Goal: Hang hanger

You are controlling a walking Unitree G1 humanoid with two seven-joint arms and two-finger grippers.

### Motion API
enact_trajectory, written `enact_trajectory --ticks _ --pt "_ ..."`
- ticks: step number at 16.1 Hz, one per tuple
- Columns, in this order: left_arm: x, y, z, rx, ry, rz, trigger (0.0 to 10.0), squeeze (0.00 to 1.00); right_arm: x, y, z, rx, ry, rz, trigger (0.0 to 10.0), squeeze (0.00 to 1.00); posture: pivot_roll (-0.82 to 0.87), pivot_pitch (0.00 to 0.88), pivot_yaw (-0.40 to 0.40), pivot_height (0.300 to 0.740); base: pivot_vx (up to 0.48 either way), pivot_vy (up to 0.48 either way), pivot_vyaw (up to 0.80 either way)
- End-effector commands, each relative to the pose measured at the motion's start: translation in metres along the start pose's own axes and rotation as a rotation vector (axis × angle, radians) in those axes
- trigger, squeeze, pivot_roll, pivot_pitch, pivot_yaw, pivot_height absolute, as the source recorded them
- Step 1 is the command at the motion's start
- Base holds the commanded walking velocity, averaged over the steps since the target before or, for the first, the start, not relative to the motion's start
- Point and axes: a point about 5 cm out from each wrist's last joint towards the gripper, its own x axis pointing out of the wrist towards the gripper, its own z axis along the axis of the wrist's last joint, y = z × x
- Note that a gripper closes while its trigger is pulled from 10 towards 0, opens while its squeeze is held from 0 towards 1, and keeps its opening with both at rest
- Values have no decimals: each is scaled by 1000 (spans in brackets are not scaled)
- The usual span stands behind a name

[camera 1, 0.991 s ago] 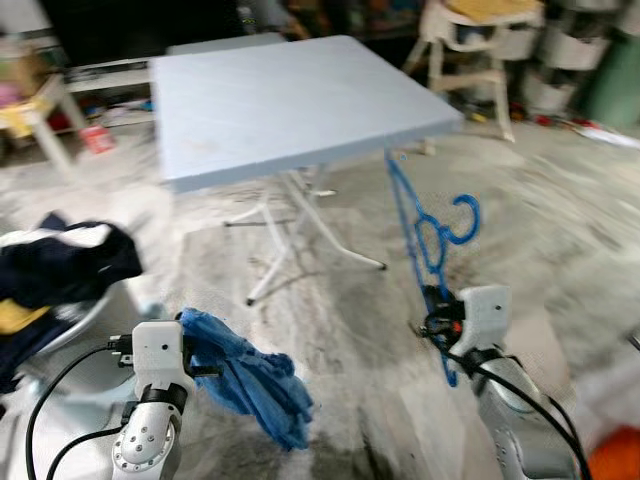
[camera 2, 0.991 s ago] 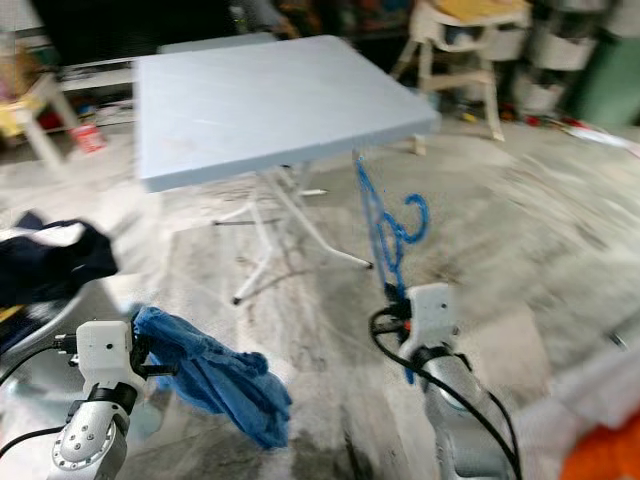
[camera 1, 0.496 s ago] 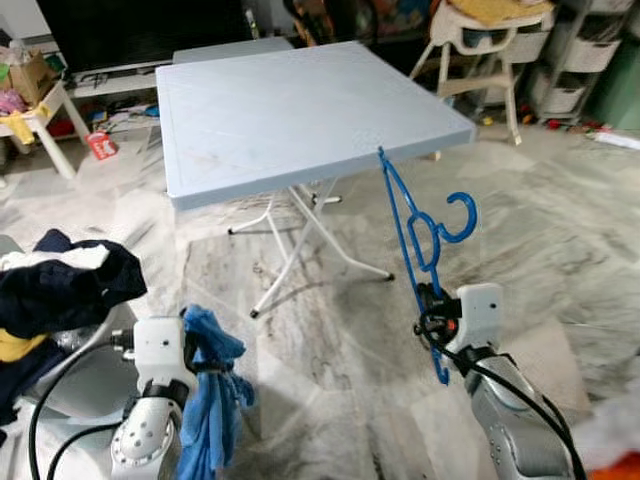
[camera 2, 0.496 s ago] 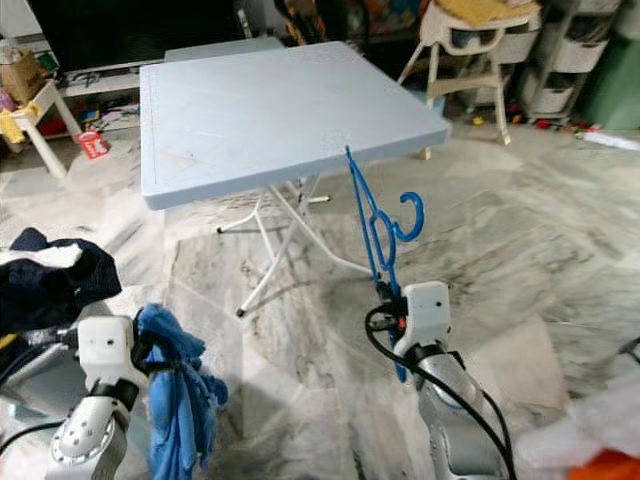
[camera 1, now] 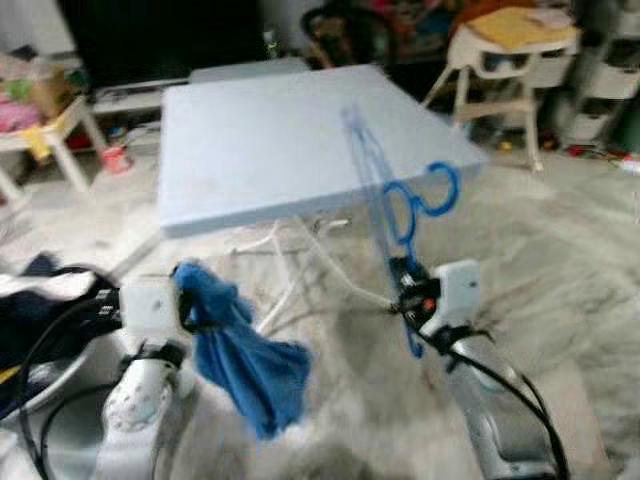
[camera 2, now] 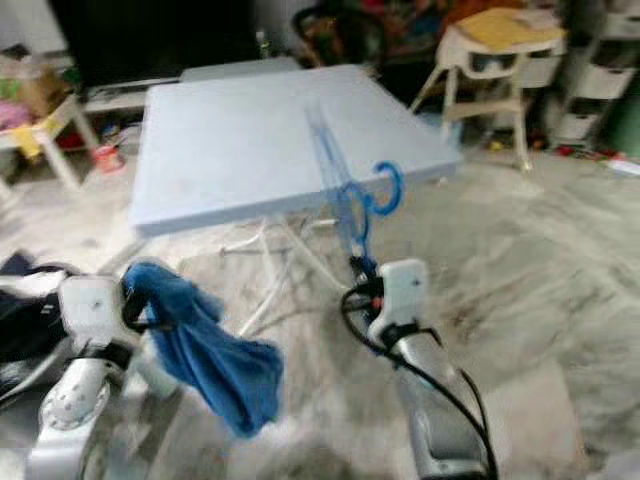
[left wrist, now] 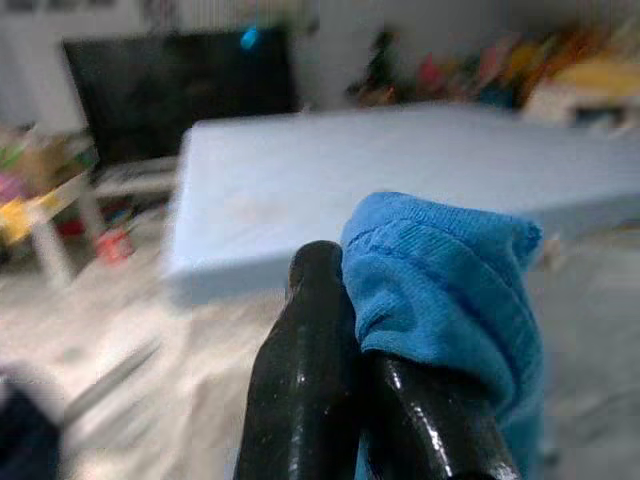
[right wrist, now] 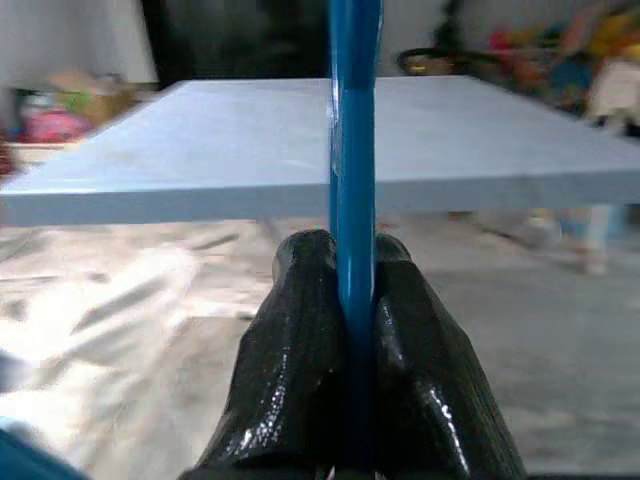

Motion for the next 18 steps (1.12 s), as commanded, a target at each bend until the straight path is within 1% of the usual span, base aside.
enact_trajectory --ticks 1,4,7,10,12,13,16,18 --pt "1 -4 3 -12 -6 -5 10000 0 -4 -8 1 -8 -6 -27 10000 0 -54 0 45 740 450 0 0" --pt "-1 -4 4 -14 0 -1 10000 0 -5 -7 1 2 -2 -27 10000 0 -54 0 43 740 450 0 0" --pt "2 -5 9 -13 -10 10 10000 0 -4 -6 2 4 -3 -17 10000 0 -52 0 40 740 451 0 0" --pt "3 -6 9 -16 -11 9 10000 0 -4 -3 3 -7 -10 6 10000 0 -51 0 39 740 450 0 483" --pt "4 -6 10 -17 -12 10 10000 0 -4 -2 3 7 -10 3 10000 0 -49 0 39 740 450 0 491" --pt "5 -6 11 -18 -15 12 10000 0 -3 -2 2 14 -10 5 10000 0 -48 0 39 740 450 0 0" --pt "10 -7 16 -23 -32 10 10000 0 -1 -3 2 8 -10 6 10000 0 -51 0 43 740 453 0 0" --pt "12 -8 16 -24 -34 4 10000 0 -2 -6 0 15 0 -9 10000 0 -51 0 44 740 450 0 0"
